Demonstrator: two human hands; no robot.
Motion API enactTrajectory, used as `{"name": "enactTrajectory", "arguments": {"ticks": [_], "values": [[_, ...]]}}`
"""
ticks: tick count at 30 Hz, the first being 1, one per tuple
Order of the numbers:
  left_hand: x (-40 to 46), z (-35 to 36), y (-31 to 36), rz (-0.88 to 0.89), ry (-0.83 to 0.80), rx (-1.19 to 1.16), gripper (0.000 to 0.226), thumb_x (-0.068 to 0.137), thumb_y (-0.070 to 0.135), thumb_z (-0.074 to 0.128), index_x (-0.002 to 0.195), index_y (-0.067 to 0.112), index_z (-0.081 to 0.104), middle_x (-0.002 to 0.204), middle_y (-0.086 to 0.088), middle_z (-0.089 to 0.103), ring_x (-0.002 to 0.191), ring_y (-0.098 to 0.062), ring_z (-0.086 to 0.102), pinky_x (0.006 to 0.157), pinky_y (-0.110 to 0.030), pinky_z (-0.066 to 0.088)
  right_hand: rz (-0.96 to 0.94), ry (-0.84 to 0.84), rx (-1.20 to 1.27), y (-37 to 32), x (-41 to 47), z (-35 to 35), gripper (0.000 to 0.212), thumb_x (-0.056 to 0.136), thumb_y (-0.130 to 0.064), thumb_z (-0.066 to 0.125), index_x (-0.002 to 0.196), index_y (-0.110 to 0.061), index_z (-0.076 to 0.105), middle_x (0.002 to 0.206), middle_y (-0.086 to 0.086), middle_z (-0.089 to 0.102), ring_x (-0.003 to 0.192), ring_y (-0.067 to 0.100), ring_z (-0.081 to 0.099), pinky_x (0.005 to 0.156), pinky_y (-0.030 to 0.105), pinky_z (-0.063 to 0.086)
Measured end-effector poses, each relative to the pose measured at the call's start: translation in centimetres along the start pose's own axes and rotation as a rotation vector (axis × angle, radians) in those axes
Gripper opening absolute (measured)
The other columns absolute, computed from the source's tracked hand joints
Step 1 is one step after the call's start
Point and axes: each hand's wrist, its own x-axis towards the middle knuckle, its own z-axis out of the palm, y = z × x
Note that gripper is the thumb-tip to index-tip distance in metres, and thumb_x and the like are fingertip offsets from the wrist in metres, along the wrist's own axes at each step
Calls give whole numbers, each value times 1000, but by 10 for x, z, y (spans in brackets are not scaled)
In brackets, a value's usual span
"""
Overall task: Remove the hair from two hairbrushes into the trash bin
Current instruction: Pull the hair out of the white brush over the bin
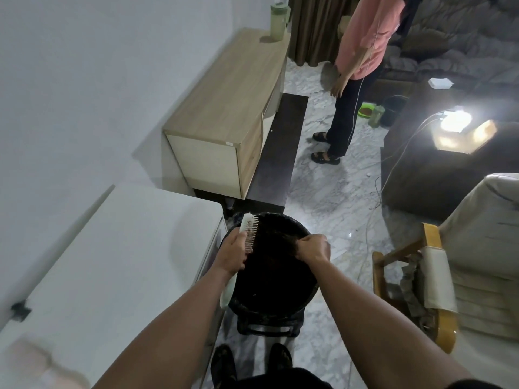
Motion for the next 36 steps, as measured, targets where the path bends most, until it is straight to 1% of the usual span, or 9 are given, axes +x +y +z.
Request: {"name": "enactTrajectory", "arguments": {"ticks": [6,10,20,22,25,28,31,34,36], "values": [[8,6,3,-141,-31,-104,39,100,43,37,109,16,65,83,-10,60,59,-15,51,46,-25,37,-250,-334,273,-38,-36,23,18,94,-16,76,110,-9,77,78,5,72,63,12,65,55,25,57],[12,19,10,-125,-46,-129,33,96,33,40,102,13,66,71,-8,55,52,-16,49,45,-24,33,-427,-178,204,-41,-44,42,11,86,-20,83,96,-18,84,82,-3,80,71,8,74,68,25,61],[-5,15,10,-113,-121,-165,28,110,37,43,108,14,60,77,-5,57,49,-8,42,39,-18,29,55,12,250,14,22,15,24,81,-6,65,59,-7,74,48,1,67,54,26,75,62,41,67],[-3,9,13,-138,-86,-202,35,110,41,42,112,13,62,81,-8,60,50,-9,43,40,-18,30,87,74,235,27,34,10,20,74,-9,62,60,-9,76,55,4,71,67,36,78,69,49,67],[3,1,13,-224,-48,-273,41,109,46,39,113,14,64,82,-6,58,50,-9,42,38,-17,29,11,97,247,1,0,-5,22,81,-9,60,73,-13,80,61,7,75,60,25,75,73,42,67],[8,4,9,-246,-112,-346,48,107,53,37,109,12,64,77,-5,55,48,-10,44,35,-19,32,-168,-133,365,-30,-25,6,19,93,-6,62,96,-12,80,75,7,76,63,18,69,71,39,65],[15,15,10,-220,-137,-401,65,104,64,39,120,9,71,87,-12,71,67,-21,66,50,-24,49,-417,-310,256,-44,-47,30,15,90,-20,79,105,-20,81,87,0,80,73,15,75,70,34,65],[17,22,6,-183,-121,-376,74,89,77,55,124,15,76,120,-13,66,108,-28,58,85,-37,43,-423,-196,198,-42,-49,36,7,85,-21,83,91,-19,84,76,-2,80,68,11,75,72,34,65],[14,24,3,-179,-120,-303,57,96,65,54,113,16,78,101,-9,72,90,-23,67,74,-33,47,-427,-148,126,-39,-47,35,4,84,-20,81,84,-18,84,72,-2,78,68,11,73,68,30,62]]}}
